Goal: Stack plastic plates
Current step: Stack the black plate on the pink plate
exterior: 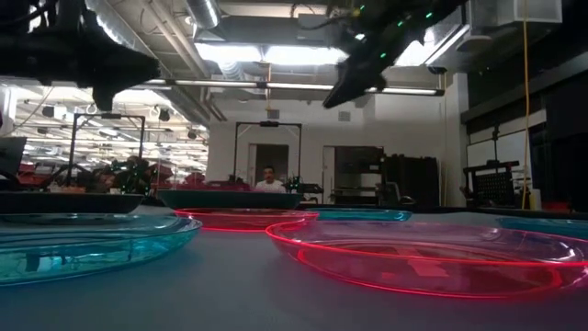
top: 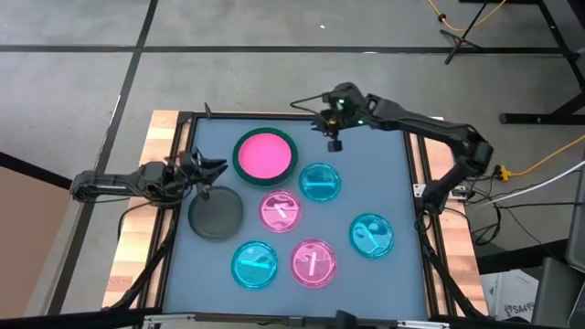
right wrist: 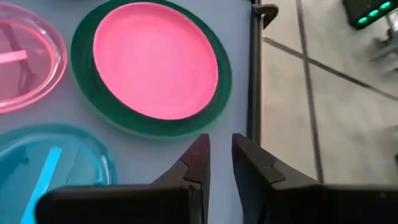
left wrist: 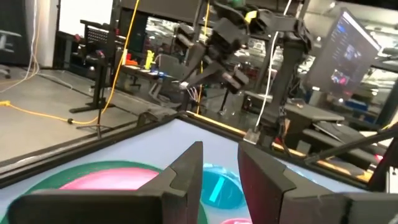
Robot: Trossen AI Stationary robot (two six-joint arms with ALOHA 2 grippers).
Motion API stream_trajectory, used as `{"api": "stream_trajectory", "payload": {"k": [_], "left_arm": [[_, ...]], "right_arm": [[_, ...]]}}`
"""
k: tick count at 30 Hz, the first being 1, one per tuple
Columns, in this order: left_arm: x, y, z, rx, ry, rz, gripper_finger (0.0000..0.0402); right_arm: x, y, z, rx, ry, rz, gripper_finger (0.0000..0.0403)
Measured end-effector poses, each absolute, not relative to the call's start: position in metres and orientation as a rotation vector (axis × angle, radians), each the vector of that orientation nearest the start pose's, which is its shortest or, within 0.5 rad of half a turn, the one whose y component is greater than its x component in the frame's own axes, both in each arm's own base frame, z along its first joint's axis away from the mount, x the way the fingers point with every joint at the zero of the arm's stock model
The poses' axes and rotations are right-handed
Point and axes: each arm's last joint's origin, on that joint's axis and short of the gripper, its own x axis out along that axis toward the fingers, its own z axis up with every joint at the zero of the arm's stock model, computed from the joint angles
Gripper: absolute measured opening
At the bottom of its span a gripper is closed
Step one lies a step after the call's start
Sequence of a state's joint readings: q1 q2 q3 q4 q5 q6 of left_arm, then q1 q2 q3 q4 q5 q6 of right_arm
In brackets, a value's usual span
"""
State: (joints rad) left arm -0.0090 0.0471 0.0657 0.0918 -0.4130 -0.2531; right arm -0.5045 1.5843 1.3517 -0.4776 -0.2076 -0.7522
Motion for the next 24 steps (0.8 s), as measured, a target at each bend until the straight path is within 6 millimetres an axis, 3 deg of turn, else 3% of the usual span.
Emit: {"api": "stream_trajectory", "payload": {"k": [6,11,18,24], "left_arm": [[0.1,0.011,0.215,-0.268,-0.129,0.411,0.0094],[0.114,0.011,0.235,-0.248,-0.041,0.425,0.0094],[0.142,0.011,0.254,-0.241,0.218,0.453,0.0094],[0.156,0.009,0.266,-0.28,0.511,0.473,0.0094]], "right_arm": [[0.268,-0.144,0.309,-0.518,0.729,-0.095,0.0056],[0.238,-0.128,0.29,-0.511,0.704,-0.14,0.0056],[0.208,-0.111,0.263,-0.468,0.683,-0.17,0.0056],[0.193,-0.103,0.247,-0.46,0.696,-0.163,0.0056]]}}
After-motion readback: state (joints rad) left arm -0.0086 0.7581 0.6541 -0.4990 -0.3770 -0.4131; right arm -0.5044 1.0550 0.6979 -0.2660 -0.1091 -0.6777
